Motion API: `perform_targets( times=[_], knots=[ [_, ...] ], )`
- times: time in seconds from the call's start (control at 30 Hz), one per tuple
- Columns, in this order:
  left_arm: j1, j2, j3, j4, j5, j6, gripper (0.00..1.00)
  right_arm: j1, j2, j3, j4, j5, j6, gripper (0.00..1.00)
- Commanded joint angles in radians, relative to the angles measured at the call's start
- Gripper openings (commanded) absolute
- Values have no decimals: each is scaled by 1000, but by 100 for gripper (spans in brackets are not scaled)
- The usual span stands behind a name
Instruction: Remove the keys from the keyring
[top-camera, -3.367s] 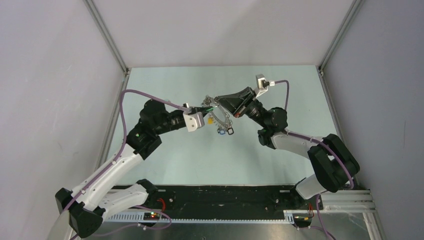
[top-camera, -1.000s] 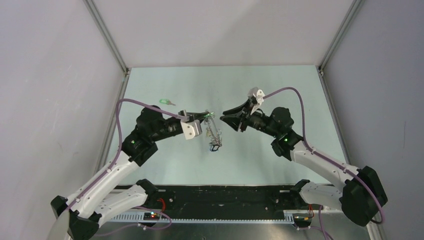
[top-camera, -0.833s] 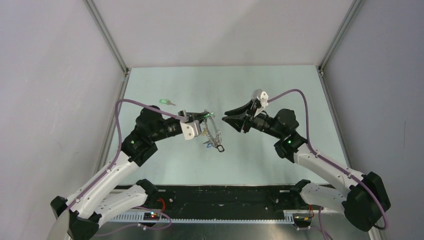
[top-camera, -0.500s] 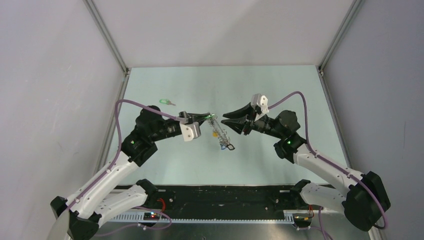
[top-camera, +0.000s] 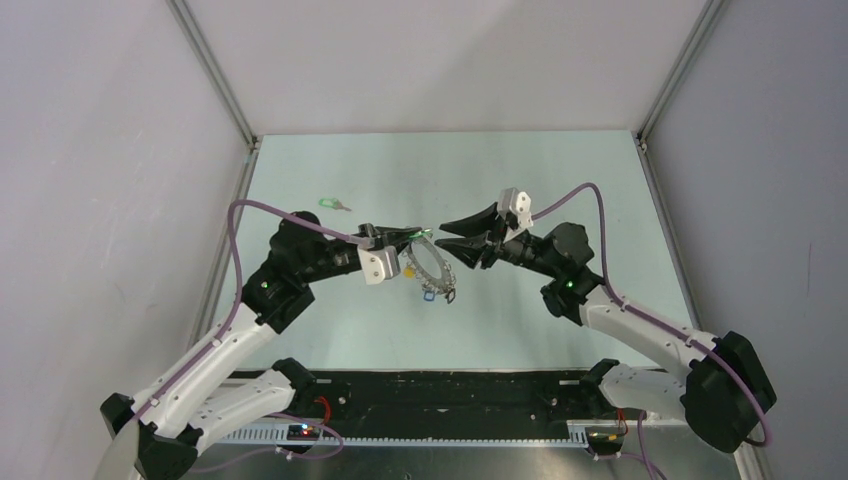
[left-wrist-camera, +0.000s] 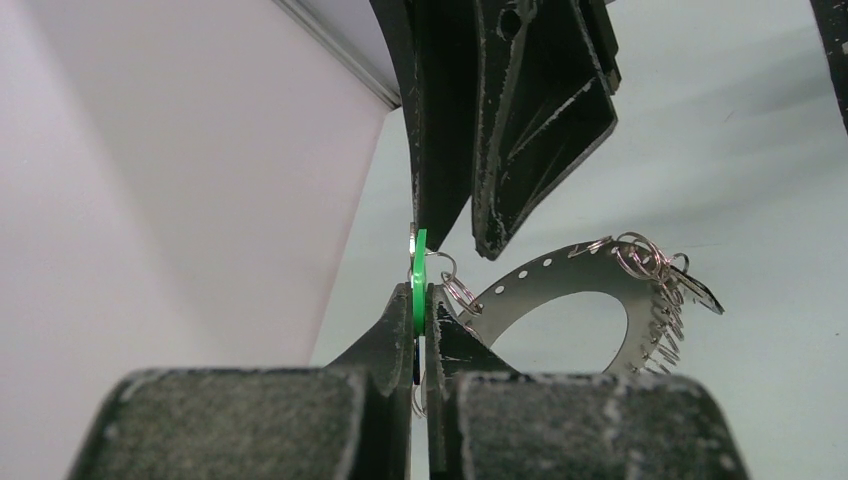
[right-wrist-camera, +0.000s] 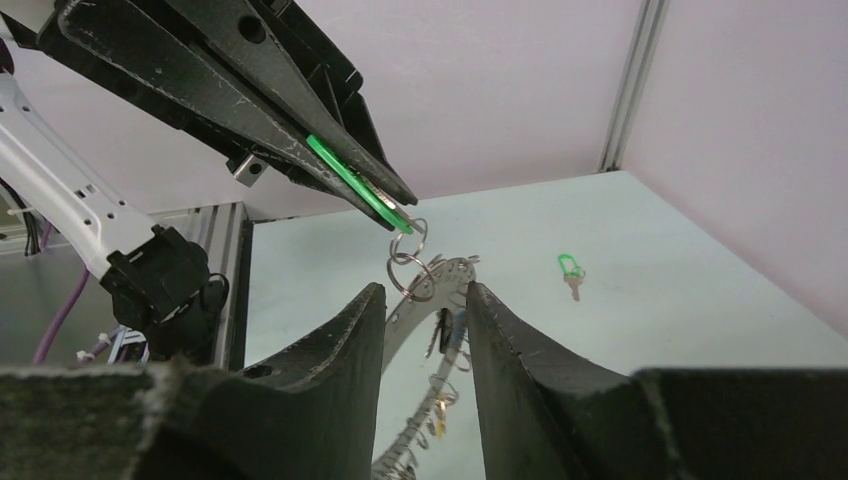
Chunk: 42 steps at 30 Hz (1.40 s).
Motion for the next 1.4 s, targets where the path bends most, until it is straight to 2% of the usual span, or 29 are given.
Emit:
perform_targets(
  times=[0.0, 0.17, 0.3, 0.37, 0.5, 0.57, 0.63, 0.9, 1.07, 1.23, 1.37],
  knots=[
    [3, -28, -1, 99, 1, -2, 0, 33, -6, 3, 33, 74, 12, 40],
    [3, -32, -3, 100, 16, -1, 0, 32, 5, 3, 15, 92, -11, 38],
    [4, -31, -3, 100, 20, 0, 0, 27, 16, 3, 61, 83, 30, 38],
    [3, -29, -3, 102, 19, -1, 0, 31, 26, 6, 79, 85, 58, 40],
    [2, -29, -3, 101, 7, -2, 0, 55, 31, 27, 40, 132, 73, 54],
    [0, -27, -3, 102, -4, -1, 0, 76, 24, 30, 15, 182, 83, 61],
    [-2, -26, -2, 102, -15, -3, 0, 96, 11, 29, -29, 254, 101, 63],
    [-8, -17, -1, 105, -41, -9, 0, 210, -17, 23, -78, 559, 28, 68],
    [-11, -12, -1, 106, -53, -11, 0, 277, 12, 23, -35, 757, 17, 68],
    [-14, -10, -1, 107, -56, -12, 0, 303, 57, 23, 57, 778, -43, 62],
    [-14, -12, -2, 107, -61, -13, 0, 305, 56, 23, 63, 740, -62, 60]
  ],
)
